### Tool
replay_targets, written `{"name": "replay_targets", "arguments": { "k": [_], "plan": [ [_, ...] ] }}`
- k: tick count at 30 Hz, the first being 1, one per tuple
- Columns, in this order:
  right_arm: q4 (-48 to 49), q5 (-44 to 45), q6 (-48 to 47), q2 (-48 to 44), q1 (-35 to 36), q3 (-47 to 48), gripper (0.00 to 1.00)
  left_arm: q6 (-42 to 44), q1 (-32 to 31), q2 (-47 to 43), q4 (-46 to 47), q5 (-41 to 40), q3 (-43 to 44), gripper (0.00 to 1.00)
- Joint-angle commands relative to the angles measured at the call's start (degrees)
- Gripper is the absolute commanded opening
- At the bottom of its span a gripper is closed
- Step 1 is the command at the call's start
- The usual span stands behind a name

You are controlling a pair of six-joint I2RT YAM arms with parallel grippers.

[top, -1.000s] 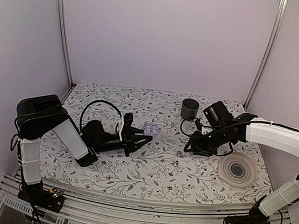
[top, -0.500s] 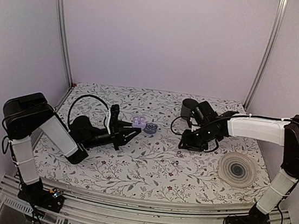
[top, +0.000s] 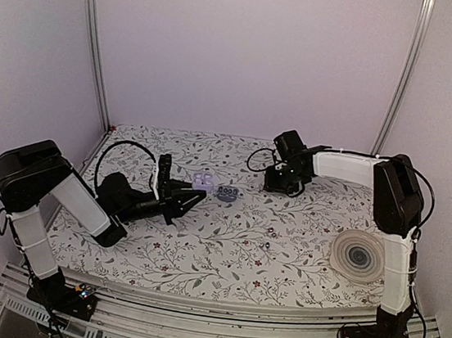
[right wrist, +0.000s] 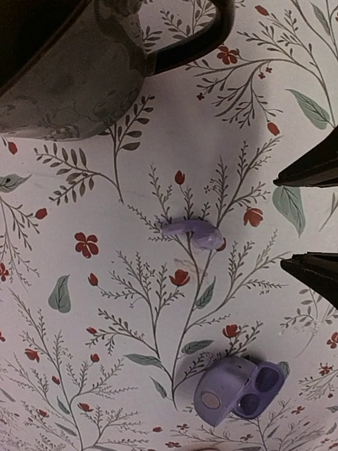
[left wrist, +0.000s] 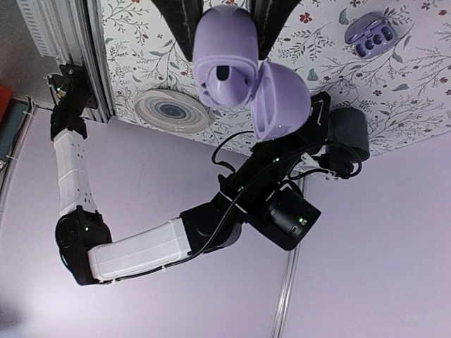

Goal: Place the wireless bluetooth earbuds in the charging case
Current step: Pick up the right earbud from the center of the board.

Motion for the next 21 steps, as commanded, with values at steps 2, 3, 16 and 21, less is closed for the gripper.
{"name": "replay_targets", "arguments": {
  "k": [2,3,16,21],
  "plan": [
    [-1.71,2.11,-3.52,6.19,0.19,6.74,0.33,-0.66,0.94,-1.23,16.71,1.48,-0.38,0.0],
    [-1.65,2.24,-3.7,6.9,0.19,7.66,0.33,-0.78,0.89,-1.06,16.71,1.48,-0.42,0.0],
    [-4.31,6.31,-4.52,15.17,1.13,15.01,0.3,-1.53,1.05,-0.92,16.71,1.5,0.19,0.0],
    [-4.98,8.38,-4.96,16.61,1.6,16.21,0.26,-2.04,1.05,-0.79,16.71,1.54,0.28,0.0]
  ]
}}
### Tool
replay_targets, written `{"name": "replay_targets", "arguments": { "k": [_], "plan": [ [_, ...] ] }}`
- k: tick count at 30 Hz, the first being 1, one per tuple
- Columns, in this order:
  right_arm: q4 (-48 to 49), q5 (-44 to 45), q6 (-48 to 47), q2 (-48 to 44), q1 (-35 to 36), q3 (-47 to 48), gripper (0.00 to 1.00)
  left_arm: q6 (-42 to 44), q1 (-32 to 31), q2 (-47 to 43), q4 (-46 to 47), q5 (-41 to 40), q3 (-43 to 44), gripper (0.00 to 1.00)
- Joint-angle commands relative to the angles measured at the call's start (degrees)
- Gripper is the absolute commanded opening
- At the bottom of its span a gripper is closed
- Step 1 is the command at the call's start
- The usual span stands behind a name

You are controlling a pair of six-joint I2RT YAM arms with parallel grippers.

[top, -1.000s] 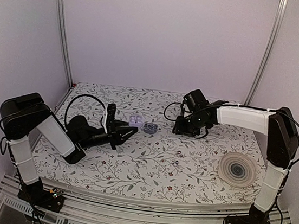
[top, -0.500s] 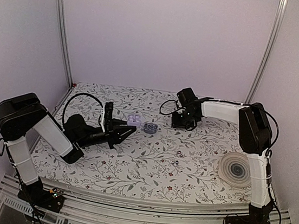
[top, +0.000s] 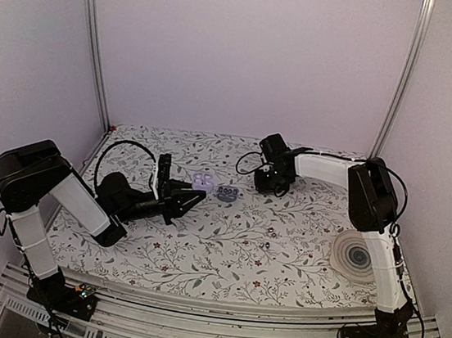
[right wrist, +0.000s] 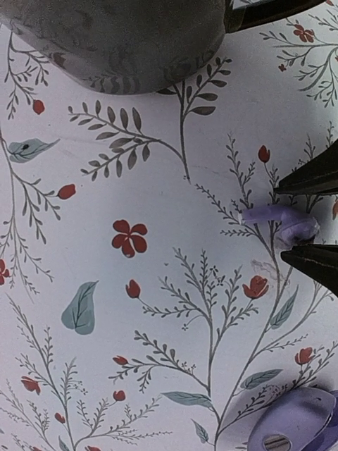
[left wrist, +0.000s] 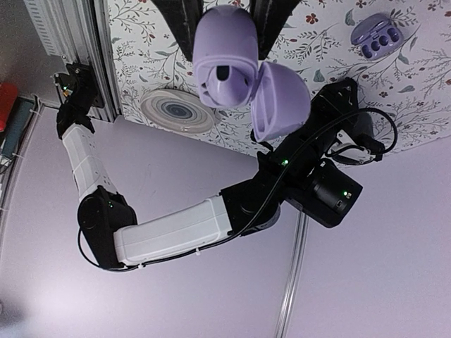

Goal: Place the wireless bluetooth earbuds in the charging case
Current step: Pick up the right earbud from the center of the board.

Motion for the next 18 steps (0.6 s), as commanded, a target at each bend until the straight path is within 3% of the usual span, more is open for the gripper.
{"name": "replay_targets", "arguments": {
  "k": [1,7,11,18],
  "plan": [
    [-1.94,3.13,-0.66,2.83,0.82,1.34,0.24,-0.77,0.77,-0.61,16.67,0.27,0.35,0.0],
    [-2.42,4.6,-1.09,3.08,1.74,1.34,0.2,-0.73,0.75,-0.34,16.71,0.02,0.3,0.0],
    [-3.6,4.87,-1.56,2.33,1.66,0.86,0.1,-0.46,0.82,0.27,16.71,-0.07,0.3,0.0],
    [1.44,0.83,-6.5,-10.2,0.04,-10.68,0.07,0.63,0.75,4.11,16.71,-0.9,2.67,0.0]
  ]
}}
